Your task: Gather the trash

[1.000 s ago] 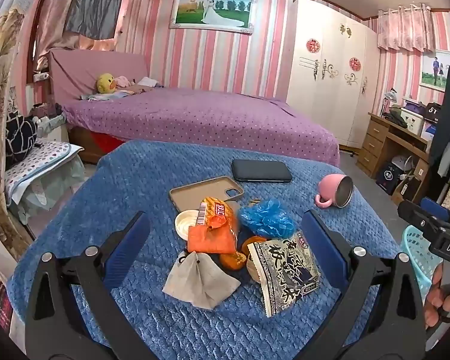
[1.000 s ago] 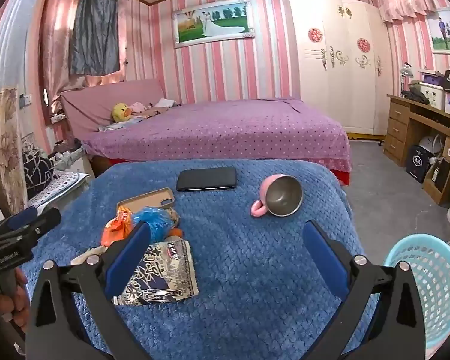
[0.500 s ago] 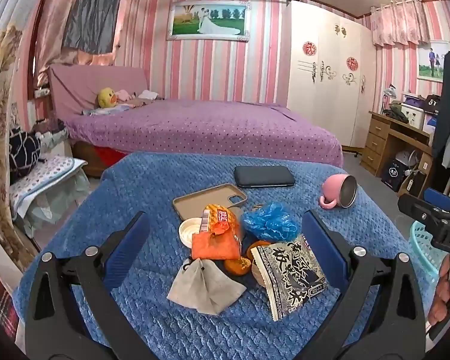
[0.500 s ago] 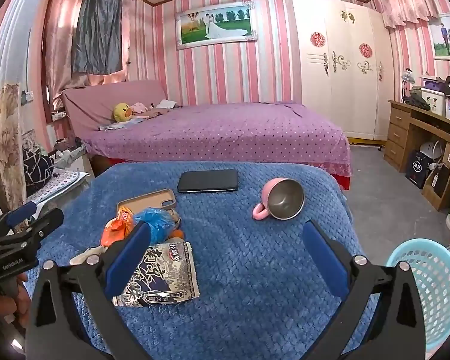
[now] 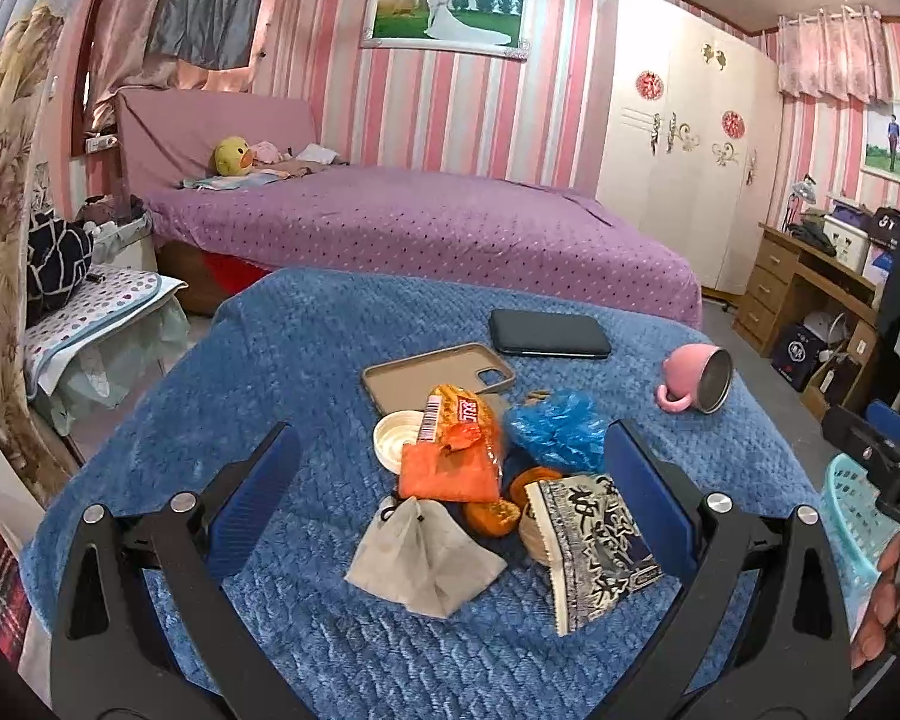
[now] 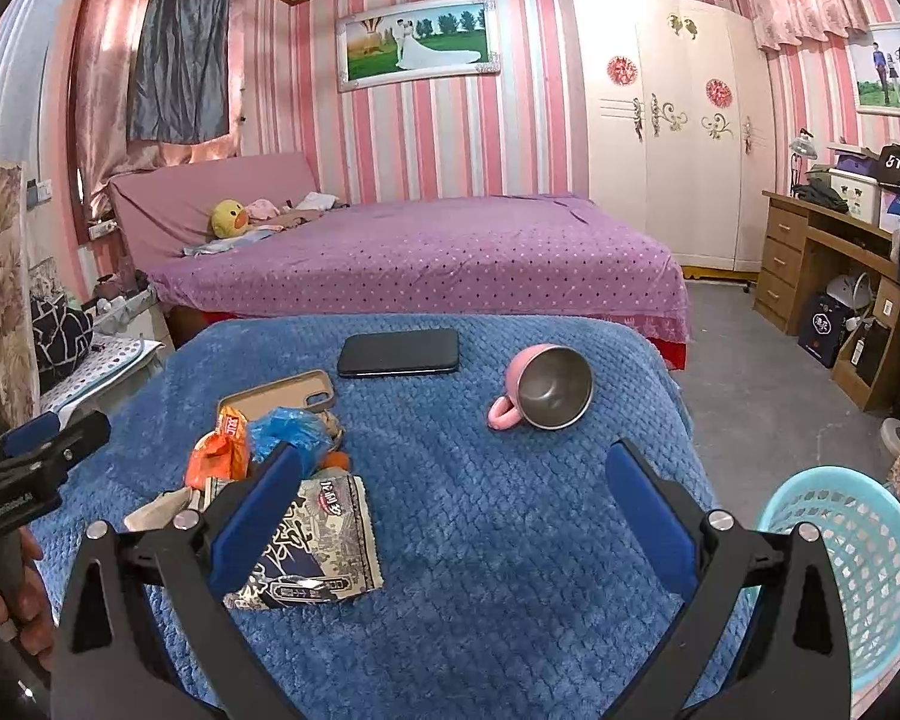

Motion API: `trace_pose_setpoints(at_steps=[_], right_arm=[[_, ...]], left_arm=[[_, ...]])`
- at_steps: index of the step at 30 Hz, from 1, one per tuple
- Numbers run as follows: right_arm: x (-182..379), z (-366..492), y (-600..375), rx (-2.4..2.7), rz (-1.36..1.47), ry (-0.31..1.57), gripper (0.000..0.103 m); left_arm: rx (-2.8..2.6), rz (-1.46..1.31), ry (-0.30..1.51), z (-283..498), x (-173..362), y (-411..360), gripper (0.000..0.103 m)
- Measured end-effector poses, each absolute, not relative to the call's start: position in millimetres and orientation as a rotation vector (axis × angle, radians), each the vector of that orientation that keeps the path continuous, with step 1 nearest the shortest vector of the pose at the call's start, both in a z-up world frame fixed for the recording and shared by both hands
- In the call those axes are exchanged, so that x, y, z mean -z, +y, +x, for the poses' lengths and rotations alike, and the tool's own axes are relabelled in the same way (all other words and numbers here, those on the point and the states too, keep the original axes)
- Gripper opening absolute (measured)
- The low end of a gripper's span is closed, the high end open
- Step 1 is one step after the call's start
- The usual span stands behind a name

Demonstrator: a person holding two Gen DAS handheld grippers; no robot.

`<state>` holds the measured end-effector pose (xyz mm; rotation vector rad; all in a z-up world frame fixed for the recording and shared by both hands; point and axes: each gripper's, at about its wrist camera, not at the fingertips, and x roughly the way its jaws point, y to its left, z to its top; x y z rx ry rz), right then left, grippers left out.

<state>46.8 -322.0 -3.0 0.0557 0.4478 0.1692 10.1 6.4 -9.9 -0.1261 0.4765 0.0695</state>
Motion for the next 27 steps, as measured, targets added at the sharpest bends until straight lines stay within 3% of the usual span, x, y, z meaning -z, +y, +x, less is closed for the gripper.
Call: trace_pose_setpoints(at_steps=[27], right_arm=[[12,51,-311,-0.183,0.035,0.483,0.099]], left_arm=[[-0.081,-0.084,0.477,10,12,10,0.098]])
